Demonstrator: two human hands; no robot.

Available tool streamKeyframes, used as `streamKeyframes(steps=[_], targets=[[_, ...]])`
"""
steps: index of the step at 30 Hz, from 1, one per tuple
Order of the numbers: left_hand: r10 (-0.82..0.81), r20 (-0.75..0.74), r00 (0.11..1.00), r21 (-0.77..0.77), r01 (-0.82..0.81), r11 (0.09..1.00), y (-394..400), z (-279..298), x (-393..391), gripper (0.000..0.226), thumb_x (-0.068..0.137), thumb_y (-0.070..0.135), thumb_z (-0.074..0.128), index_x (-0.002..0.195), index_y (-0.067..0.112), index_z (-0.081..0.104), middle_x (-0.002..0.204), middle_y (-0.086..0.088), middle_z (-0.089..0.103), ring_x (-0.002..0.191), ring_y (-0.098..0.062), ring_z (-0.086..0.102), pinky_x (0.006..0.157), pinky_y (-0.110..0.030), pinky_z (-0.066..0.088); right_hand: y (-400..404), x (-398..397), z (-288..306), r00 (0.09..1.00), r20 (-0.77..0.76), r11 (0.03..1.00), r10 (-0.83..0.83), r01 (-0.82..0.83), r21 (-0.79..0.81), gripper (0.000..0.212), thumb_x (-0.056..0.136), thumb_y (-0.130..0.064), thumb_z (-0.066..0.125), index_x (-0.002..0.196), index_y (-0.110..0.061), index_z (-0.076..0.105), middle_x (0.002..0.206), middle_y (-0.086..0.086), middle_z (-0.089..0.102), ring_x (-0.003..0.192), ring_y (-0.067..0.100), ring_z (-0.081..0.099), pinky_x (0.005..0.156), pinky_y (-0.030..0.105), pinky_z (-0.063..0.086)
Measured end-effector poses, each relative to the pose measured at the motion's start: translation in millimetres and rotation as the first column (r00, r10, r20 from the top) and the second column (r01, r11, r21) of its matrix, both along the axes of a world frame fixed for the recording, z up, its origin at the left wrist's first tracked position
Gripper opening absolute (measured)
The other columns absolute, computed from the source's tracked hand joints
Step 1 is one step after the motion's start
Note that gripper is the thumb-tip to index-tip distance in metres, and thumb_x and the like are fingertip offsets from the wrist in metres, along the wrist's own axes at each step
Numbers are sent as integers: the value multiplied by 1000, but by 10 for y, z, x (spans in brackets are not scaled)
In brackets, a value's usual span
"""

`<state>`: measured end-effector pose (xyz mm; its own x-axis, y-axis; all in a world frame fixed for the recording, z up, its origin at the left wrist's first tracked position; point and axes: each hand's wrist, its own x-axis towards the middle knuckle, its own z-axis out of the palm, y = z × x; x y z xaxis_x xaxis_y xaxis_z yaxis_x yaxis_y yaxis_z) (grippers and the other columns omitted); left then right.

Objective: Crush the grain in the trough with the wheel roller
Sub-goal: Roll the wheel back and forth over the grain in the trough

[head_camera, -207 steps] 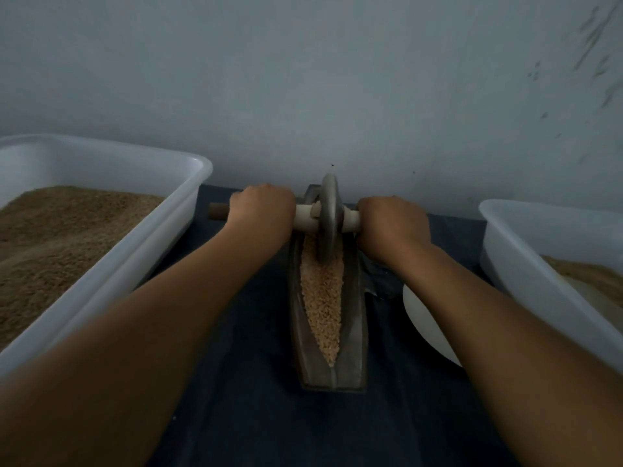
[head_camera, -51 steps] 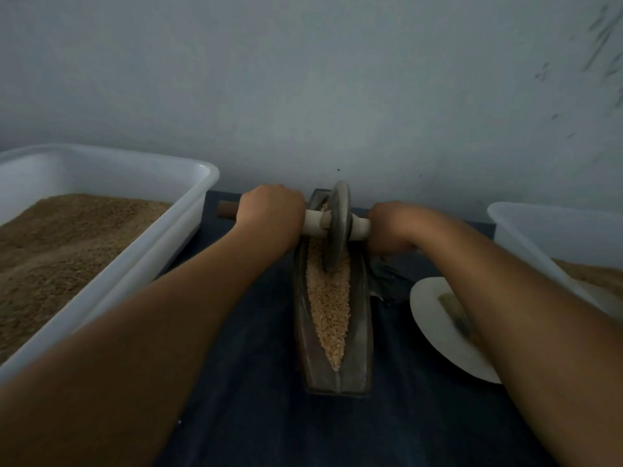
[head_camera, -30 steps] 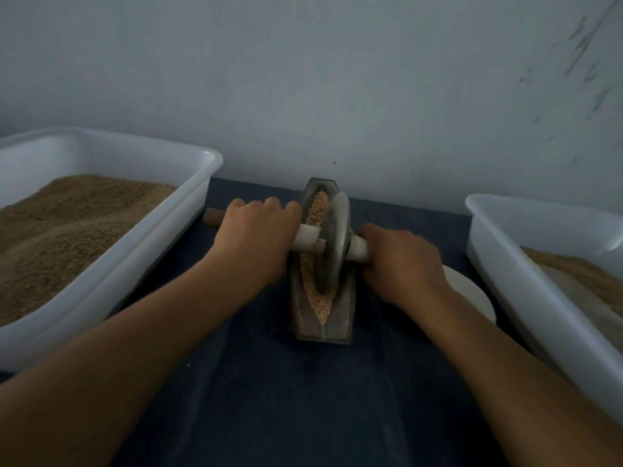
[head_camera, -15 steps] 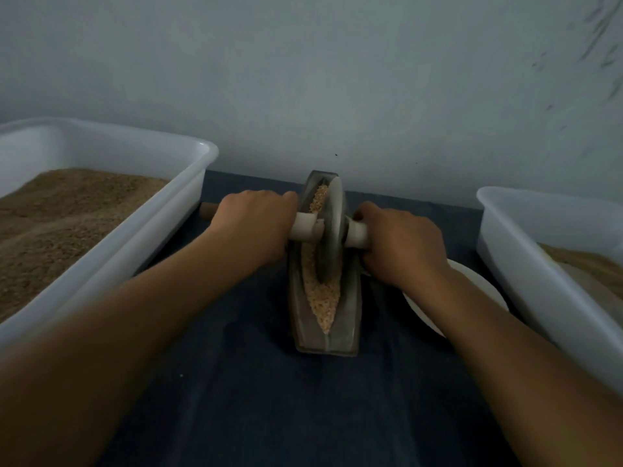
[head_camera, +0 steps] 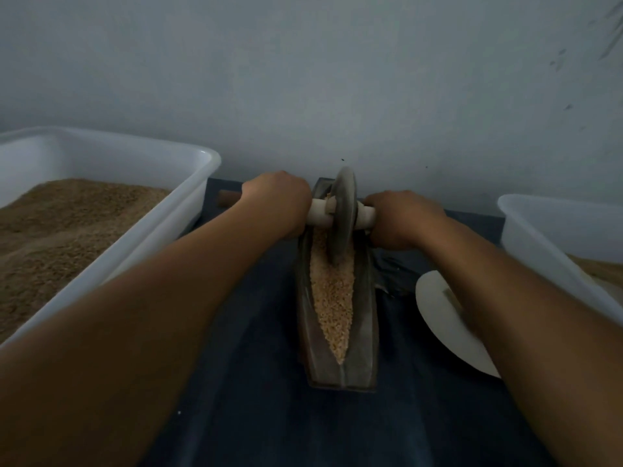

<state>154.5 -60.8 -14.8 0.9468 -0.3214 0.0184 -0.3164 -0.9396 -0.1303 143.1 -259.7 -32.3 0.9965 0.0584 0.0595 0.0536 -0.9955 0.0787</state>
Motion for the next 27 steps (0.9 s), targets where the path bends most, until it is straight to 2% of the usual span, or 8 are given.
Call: streamKeyframes(steps=[5, 8, 14, 16, 19, 23, 27], targets=[[-13, 6, 1000, 2, 13, 1000, 14, -26, 2, 40, 78, 20, 71, 115, 12, 57, 92, -6, 51, 97, -30, 60, 87, -47, 53, 8, -64, -34, 998, 65, 1000, -6, 6, -11, 35, 78, -43, 66, 111, -36, 61, 112, -3, 65, 98, 26, 63, 66, 33, 42], [-10, 23, 1000, -32, 11, 999, 64, -96, -64, 39, 79, 24, 70, 114, 13, 57, 90, -6, 49, 90, -28, 56, 84, -45, 51, 46, -184, -58, 991, 134, 999, 14, -8, -47, 32, 80, -42, 66, 111, -34, 63, 108, -1, 67, 94, 25, 64, 62, 29, 39], [-13, 20, 1000, -29, 14, 999, 165, -144, -366, 37, 79, 30, 72, 109, 13, 59, 80, -1, 44, 79, -22, 49, 82, -43, 52, 137, -634, -113, 965, 262, 995, 27, -1, -100, 22, 78, -33, 69, 99, -27, 64, 91, 2, 66, 78, 24, 61, 54, 27, 28], [-16, 7, 1000, -30, 16, 999, 196, -141, -537, 36, 79, 31, 71, 108, 14, 59, 83, -2, 51, 83, -24, 55, 82, -43, 53, 165, -814, -130, 950, 306, 989, 61, -16, -148, 24, 77, -35, 71, 98, -27, 62, 86, 1, 64, 72, 23, 58, 49, 26, 19], [-26, 29, 999, -25, 27, 999, 250, -147, -788, 36, 82, 32, 71, 111, 17, 56, 94, -3, 59, 88, -23, 59, 82, -40, 52, 216, -1056, -130, 932, 349, 978, 96, -24, -205, 20, 80, -34, 68, 94, -24, 57, 81, -3, 62, 62, 19, 45, 46, 28, 12], [-37, 89, 995, -64, 42, 997, 346, -187, -1067, 39, 82, 36, 72, 105, 20, 44, 82, 3, 43, 74, -16, 46, 69, -33, 44, 259, -1261, -98, 915, 372, 967, 157, -66, -245, 15, 82, -29, 65, 91, -21, 56, 81, -2, 63, 66, 21, 56, 50, 29, 18], [-43, 118, 992, -92, 54, 994, 408, -221, -1119, 45, 82, 36, 71, 94, 22, 30, 82, 4, 42, 72, -17, 45, 66, -33, 43, 293, -1295, -111, 900, 400, 961, 172, -64, -270, 10, 82, -22, 63, 87, -19, 54, 76, 1, 61, 60, 20, 45, 56, 31, 25]])
